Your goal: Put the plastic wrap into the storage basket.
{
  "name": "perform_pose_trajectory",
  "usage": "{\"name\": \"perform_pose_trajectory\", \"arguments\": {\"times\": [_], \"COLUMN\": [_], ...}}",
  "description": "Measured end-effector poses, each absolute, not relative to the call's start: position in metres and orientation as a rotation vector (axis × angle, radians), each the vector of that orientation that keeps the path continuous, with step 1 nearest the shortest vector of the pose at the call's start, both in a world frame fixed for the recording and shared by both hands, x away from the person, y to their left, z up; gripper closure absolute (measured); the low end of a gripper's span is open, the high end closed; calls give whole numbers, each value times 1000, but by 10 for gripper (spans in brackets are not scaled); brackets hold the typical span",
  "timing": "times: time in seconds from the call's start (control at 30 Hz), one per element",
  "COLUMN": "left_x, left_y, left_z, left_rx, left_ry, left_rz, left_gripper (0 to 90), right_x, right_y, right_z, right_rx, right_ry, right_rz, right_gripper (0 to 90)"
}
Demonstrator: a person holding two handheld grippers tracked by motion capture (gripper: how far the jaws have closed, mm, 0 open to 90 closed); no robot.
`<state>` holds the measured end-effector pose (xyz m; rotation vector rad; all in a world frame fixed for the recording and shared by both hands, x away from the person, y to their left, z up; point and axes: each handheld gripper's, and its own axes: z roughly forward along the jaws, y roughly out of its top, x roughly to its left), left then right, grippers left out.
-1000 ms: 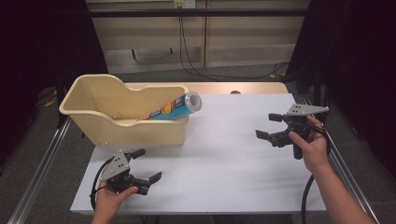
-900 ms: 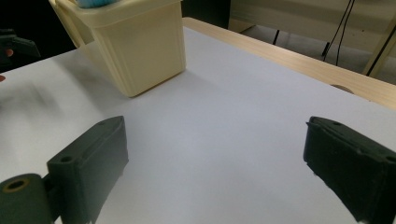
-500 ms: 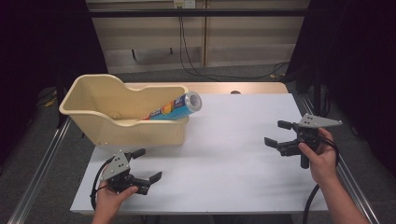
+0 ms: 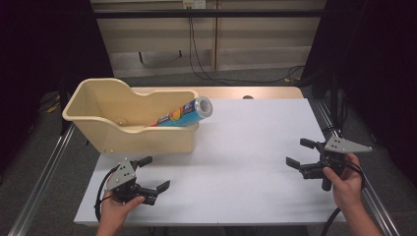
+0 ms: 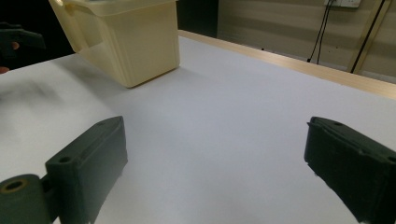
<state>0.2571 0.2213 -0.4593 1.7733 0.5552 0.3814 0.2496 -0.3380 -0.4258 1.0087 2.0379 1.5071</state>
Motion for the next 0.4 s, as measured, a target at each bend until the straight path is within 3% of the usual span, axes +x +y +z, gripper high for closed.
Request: {"name": "perform_pose_trajectory", "arguments": {"times": [0.4], "left_x": [259], "left_y": [221], "left_z": [-458], "left_rx": [1777], "left_ry": [544], "left_rz": [391], "left_gripper": [1], "right_x": [239], "right_y": [-344], "right_z": [-443], "right_rx": [1031], "right_ry": [2002], "right_rz": [1505], "right_gripper": [49]}}
